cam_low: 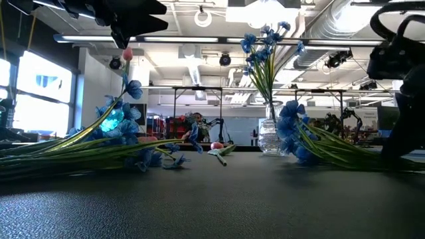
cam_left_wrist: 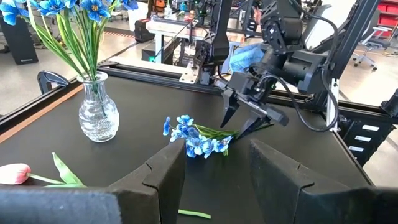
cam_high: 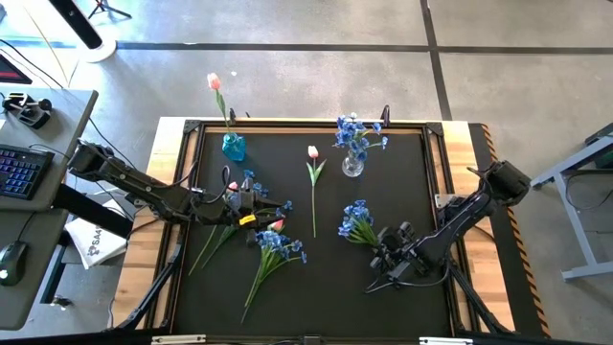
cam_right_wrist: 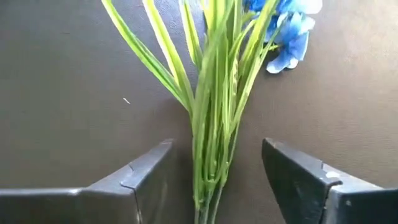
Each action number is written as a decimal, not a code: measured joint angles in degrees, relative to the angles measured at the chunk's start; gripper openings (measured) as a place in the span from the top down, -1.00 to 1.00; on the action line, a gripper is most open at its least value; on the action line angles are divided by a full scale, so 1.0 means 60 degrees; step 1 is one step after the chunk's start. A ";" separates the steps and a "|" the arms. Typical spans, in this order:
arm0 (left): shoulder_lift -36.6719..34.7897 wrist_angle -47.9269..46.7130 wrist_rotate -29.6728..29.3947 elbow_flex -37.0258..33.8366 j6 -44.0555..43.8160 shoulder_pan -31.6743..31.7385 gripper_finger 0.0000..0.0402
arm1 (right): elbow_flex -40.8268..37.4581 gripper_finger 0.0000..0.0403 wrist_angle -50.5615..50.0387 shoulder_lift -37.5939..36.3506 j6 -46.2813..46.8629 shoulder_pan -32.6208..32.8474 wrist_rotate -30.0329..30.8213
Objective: Sort flowers into vase by color
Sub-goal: Put the blue flowers into the transparent vase
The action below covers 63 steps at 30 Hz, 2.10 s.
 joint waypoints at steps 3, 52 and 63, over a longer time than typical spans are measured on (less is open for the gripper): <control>0.0000 -0.0004 0.0000 0.0000 -0.0004 0.0000 0.22 | -0.0301 -0.07 0.0508 0.0000 -0.0007 0.0002 -0.0029; 0.5821 0.6335 0.2614 0.2480 0.5619 -0.0727 0.22 | -0.0537 0.92 1.9485 -0.0007 -1.7082 -0.1643 -0.3079; 0.6524 0.6319 0.2766 0.3845 0.4560 -0.0211 0.14 | 0.0088 0.92 1.9522 0.1011 -1.7243 -0.1905 -0.3355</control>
